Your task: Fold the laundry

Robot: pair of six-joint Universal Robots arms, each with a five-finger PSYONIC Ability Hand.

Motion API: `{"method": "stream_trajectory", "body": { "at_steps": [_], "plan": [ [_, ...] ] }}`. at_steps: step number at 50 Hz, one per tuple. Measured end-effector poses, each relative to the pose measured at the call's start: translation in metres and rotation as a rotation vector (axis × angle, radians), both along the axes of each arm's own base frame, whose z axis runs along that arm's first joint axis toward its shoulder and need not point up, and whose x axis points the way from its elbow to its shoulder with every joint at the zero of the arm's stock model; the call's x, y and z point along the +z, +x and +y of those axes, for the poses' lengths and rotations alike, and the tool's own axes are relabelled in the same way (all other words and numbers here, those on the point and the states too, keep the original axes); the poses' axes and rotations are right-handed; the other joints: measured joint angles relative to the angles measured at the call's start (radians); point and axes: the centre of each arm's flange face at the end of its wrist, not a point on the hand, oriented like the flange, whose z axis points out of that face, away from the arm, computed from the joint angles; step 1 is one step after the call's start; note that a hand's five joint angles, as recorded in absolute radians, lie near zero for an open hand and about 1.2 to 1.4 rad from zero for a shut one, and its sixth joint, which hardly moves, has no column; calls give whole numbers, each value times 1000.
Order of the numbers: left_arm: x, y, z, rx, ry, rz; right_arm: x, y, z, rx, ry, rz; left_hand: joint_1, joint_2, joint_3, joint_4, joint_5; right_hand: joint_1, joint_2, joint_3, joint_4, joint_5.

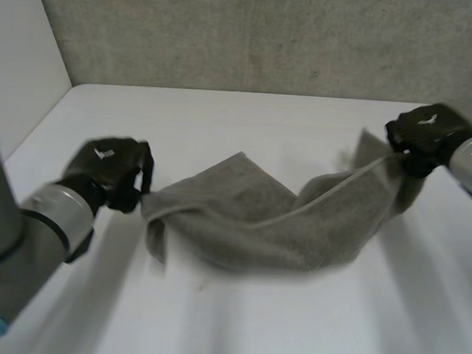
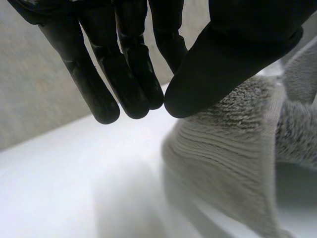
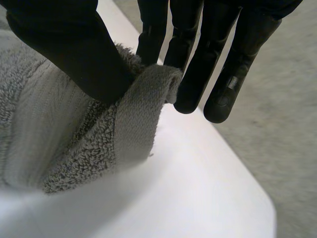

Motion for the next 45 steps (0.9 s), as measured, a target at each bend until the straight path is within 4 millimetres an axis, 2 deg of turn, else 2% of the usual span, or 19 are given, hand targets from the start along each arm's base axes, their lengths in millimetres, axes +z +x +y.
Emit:
{"method": "stream_trajectory", "body": {
  "at_steps": [2, 3, 4, 6, 8, 11, 15, 17, 22, 23, 25, 27, 29, 31, 32, 34, 40, 45],
  "plan": [
    [16, 5, 1, 11, -32, -9, 18, -8, 9, -16, -16, 6, 0, 0, 0, 0, 0, 0, 0, 0, 0, 0],
    [16, 5, 1, 11, -32, -9, 18, -8, 9, -16, -16, 6, 0, 0, 0, 0, 0, 0, 0, 0, 0, 0],
    [25, 8, 1, 18, -50, -13, 24, -11, 12, -21, -22, 9, 0, 0, 0, 0, 0, 0, 0, 0, 0, 0],
    [53, 18, 3, 42, -108, -19, 56, -24, 28, -48, -63, 22, 0, 0, 0, 0, 0, 0, 0, 0, 0, 0],
    [65, 23, 5, 53, -133, -19, 69, -29, 34, -58, -88, 27, 0, 0, 0, 0, 0, 0, 0, 0, 1, 0],
    [97, 33, 9, 81, -202, -8, 101, -38, 53, -75, -165, 44, 0, 0, 0, 0, 0, 0, 0, 6, 2, 1],
    [114, 37, 12, 94, -237, 2, 117, -41, 66, -78, -204, 62, 0, 0, 0, 0, 0, 0, 0, 7, 2, 6],
    [115, 37, 12, 94, -236, 2, 117, -41, 68, -76, -202, 67, 0, 0, 0, 0, 0, 0, 0, 7, 2, 6],
    [98, 34, 9, 85, -171, -20, 99, -39, 69, -58, -121, 88, 0, 0, 0, 0, 0, 0, 0, 7, 2, 10],
    [71, 30, 5, 70, -80, -47, 75, -37, 65, -42, -32, 105, 0, 0, 0, 0, 0, 0, 0, 7, 2, 11],
    [49, 25, 6, 51, -10, -62, 61, -34, 62, -31, 21, 113, -8, -37, -31, -31, -6, 0, 0, 7, 2, 11],
    [28, 18, 9, 26, 56, -71, 45, -32, 58, -19, 71, 120, -187, -224, -222, -225, -165, 0, 0, 7, 2, 12],
    [9, 11, 15, -1, 114, -77, 33, -29, 54, -11, 103, 121, -514, -491, -487, -490, -467, 0, 0, 7, 2, 12],
    [-12, 1, 24, -38, 168, -79, 25, -27, 49, -9, 114, 116, -628, -647, -631, -632, -610, 0, 0, 7, 2, 13],
    [-24, -5, 31, -62, 194, -79, 20, -25, 43, -15, 111, 106, -628, -647, -631, -632, -610, 0, 0, 7, 2, 13],
    [-38, -13, 39, -93, 216, -76, 16, -24, 36, -29, 94, 85, -770, -796, -790, -793, -769, 0, 0, 7, 2, 13],
    [-58, -26, 53, -151, 207, -57, 13, -25, 21, -65, 50, 25, -794, -830, -829, -831, -806, 0, 0, 7, 2, 13],
    [-71, -39, 58, -203, 160, -38, 7, -24, 17, -72, 58, -2, -793, -819, -819, -819, -793, 0, 0, 7, 2, 13]
  ]
}}
